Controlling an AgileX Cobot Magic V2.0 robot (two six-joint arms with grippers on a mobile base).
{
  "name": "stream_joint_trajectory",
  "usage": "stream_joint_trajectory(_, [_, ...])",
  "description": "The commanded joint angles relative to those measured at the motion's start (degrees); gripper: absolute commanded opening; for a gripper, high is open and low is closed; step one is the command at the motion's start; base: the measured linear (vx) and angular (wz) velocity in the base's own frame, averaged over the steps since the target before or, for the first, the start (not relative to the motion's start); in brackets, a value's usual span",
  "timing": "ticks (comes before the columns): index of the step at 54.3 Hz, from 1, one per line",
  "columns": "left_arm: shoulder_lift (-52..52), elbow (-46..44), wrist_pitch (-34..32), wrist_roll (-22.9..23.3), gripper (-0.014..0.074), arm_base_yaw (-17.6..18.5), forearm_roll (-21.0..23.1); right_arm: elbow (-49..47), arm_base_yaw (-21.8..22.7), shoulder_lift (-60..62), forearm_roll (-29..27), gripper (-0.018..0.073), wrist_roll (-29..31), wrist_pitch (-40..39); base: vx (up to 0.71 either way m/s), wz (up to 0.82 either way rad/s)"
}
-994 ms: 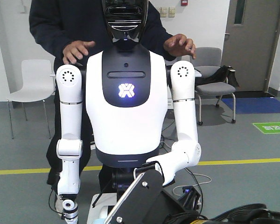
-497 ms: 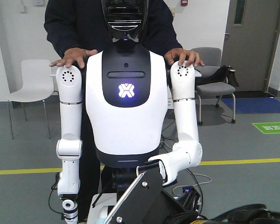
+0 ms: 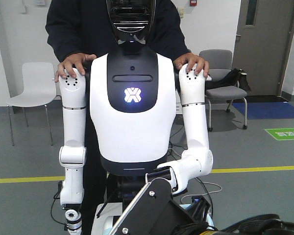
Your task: Pick snacks and fruit into basket
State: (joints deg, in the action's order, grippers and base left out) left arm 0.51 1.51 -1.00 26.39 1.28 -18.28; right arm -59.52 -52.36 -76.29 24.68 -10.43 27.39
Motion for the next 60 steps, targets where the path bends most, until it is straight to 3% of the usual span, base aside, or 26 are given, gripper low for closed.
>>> stream_joint_trajectory(1, [-0.8, 0.2, -5.4, 0.0, -0.0006, -0.1, 0.3, -1.6, 0.3, 1.7, 1.4, -0.0010, 0.1, -3.4, 0.00, 0.00])
stream_joint_trajectory(11, [-0.8, 0.3, -6.7, -0.6, -0.0006, -0.1, 0.9, -1.6, 0.3, 1.7, 1.4, -0.0010, 0.1, -3.4, 0.00, 0.00])
stream_joint_trajectory(16, [-0.8, 0.3, -6.6, -3.7, -0.0006, -0.1, 6.1, -1.6, 0.3, 1.7, 1.4, -0.0010, 0.1, -3.4, 0.00, 0.00])
stream_joint_trajectory(24, [-0.8, 0.3, -6.2, -17.0, -0.0006, -0.1, 19.7, -1.6, 0.3, 1.7, 1.4, -0.0010, 0.1, -3.4, 0.00, 0.00])
stream_joint_trajectory(29, [-0.8, 0.2, -6.3, -20.8, -0.0006, -0.1, 24.3, -1.6, 0.3, 1.7, 1.4, -0.0010, 0.1, -3.4, 0.00, 0.00])
stream_joint_trajectory(60, [-0.8, 0.2, -6.3, -21.5, -0.0006, -0.1, 24.2, -1.6, 0.3, 2.0, 2.0, -0.0010, 0.6, -3.2, 0.00, 0.00])
